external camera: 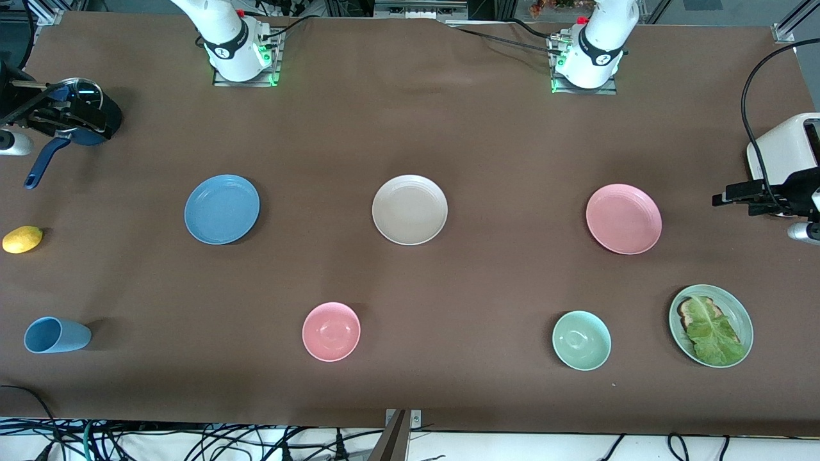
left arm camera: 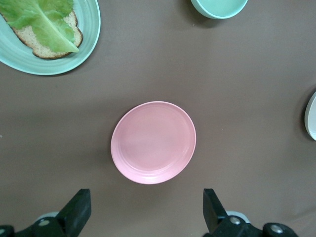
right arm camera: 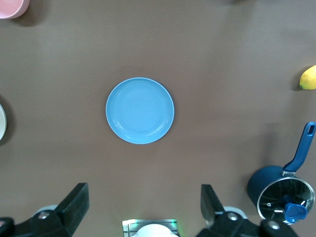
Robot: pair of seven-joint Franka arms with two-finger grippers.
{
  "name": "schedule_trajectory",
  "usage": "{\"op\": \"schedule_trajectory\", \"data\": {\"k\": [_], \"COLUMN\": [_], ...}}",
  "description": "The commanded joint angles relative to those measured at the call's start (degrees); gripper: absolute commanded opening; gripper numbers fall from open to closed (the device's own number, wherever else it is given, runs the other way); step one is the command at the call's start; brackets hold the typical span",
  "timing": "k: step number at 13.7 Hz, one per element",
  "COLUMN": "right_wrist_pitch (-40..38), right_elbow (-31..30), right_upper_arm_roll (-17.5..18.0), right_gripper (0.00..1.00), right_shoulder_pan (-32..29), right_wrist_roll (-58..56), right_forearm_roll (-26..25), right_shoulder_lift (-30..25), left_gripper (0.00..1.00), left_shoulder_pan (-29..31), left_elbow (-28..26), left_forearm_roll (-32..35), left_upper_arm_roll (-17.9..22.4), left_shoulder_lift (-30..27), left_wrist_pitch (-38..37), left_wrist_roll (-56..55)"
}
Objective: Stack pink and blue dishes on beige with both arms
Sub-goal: 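Move the left gripper toward the rim of the large pink plate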
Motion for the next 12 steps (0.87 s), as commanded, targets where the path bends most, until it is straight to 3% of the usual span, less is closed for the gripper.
{"op": "schedule_trajectory", "data": {"k": [1,5,8,12], "right_wrist_pitch": [-0.50,-0.50,-0.50,-0.59], "right_elbow": [0.04,0.04,0.04,0.04], "right_upper_arm_roll": [0.37,0.37,0.37,0.37], "right_gripper": [1.00,1.00,1.00,1.00], "right_shoulder_pan": [-0.68,-0.68,-0.68,-0.68], "right_wrist_roll": [-0.93,-0.93,-0.93,-0.93], "right_forearm_roll": [0.90,0.90,0.90,0.90], "right_shoulder_lift": [-0.36,-0.36,-0.36,-0.36], "left_gripper": [1.00,1.00,1.00,1.00], "left_shoulder_pan": [1.53,2.15,3.03,4.87], "left_elbow": [-4.68,-10.12,-15.22,-16.47], "left_forearm_roll": [-2.49,-3.19,-7.31,-12.06], "left_upper_arm_roll": [0.07,0.07,0.07,0.07], "left_shoulder_lift": [-1.07,-1.07,-0.02,4.64], "left_wrist_pitch": [4.59,11.26,18.90,23.49], "left_wrist_roll": [5.25,6.04,10.24,16.76]}}
